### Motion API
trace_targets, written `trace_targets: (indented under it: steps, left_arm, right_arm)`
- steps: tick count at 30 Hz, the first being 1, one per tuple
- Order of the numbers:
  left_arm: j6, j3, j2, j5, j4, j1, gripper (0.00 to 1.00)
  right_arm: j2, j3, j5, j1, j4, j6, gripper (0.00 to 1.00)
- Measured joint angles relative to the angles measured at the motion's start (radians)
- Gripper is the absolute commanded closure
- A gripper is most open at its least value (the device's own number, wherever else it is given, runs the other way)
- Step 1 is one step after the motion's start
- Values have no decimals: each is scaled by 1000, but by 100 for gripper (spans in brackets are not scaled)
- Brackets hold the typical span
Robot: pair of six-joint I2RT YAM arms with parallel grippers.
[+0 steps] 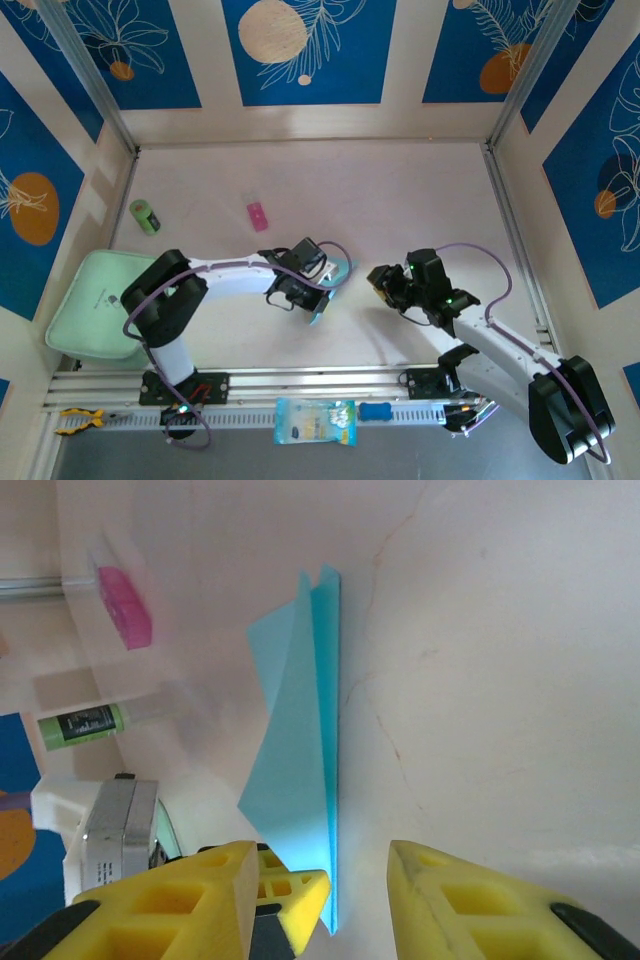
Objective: Fold a paper plane with a square sheet of paper (pick it up from the middle)
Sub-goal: Perform the fifth fold on the wing at the bottom-center of the table.
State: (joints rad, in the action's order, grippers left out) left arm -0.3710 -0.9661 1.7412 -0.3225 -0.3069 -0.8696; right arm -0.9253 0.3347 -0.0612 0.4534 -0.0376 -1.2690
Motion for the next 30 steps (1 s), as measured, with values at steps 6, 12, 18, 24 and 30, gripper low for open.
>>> trace_targets:
  steps: [6, 12, 18, 24, 30]
  left_arm:
    - [-25, 31, 0, -84, 65, 29, 100]
    - [-59, 61, 1, -164, 126, 53, 100]
    - [-90, 87, 1, -223, 186, 77, 100]
    - [-119, 121, 1, -258, 229, 103, 100]
    - [-146, 140, 3, -286, 274, 115, 100]
  right_arm:
    - [-37, -2, -2, 48, 71, 63, 65]
    - [-130, 0, -7, 90, 137, 118, 67]
    - [-227, 23, -24, 116, 181, 153, 69]
    - [-315, 56, -58, 125, 235, 177, 70]
    - [-375, 96, -92, 134, 286, 195, 71]
